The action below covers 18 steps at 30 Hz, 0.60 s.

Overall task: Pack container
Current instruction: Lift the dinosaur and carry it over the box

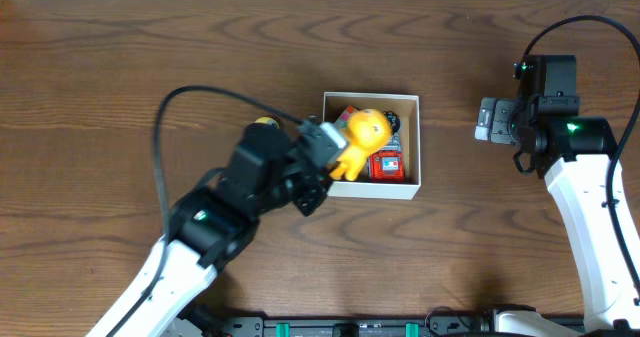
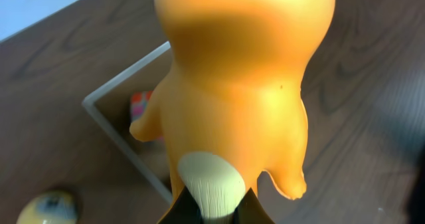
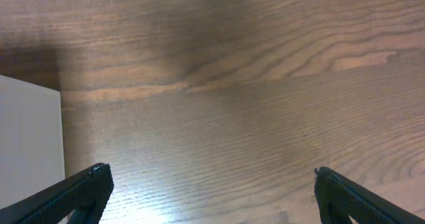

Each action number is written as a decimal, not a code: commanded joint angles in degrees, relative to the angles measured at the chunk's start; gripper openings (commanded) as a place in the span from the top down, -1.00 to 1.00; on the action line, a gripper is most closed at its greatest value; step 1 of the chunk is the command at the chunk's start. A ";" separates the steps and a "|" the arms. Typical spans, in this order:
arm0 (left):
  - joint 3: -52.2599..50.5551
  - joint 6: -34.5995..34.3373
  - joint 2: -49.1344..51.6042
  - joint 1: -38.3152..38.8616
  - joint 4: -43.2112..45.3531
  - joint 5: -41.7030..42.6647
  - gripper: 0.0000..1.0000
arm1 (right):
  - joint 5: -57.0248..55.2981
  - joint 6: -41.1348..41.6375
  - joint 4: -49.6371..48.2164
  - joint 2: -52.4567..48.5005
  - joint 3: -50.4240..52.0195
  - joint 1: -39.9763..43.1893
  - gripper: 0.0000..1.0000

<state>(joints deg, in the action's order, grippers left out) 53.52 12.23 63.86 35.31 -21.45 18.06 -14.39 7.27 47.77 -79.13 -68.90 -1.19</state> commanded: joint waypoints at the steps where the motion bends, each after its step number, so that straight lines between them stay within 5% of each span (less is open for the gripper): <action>1: 1.11 4.90 5.55 0.83 3.32 -2.54 0.88 | -0.37 1.05 -0.02 0.11 -0.63 0.48 -0.98; 12: 1.11 6.21 22.69 0.76 15.78 -2.69 0.88 | -0.37 1.03 -0.02 0.11 -0.63 0.48 -0.99; 18: 1.11 6.14 25.24 0.76 13.42 -4.52 0.88 | -0.37 1.05 -0.02 0.11 -0.63 0.48 -0.98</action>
<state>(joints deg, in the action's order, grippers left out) 53.52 17.34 89.27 36.07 -7.35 15.55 -14.39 7.27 47.77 -79.13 -68.90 -1.19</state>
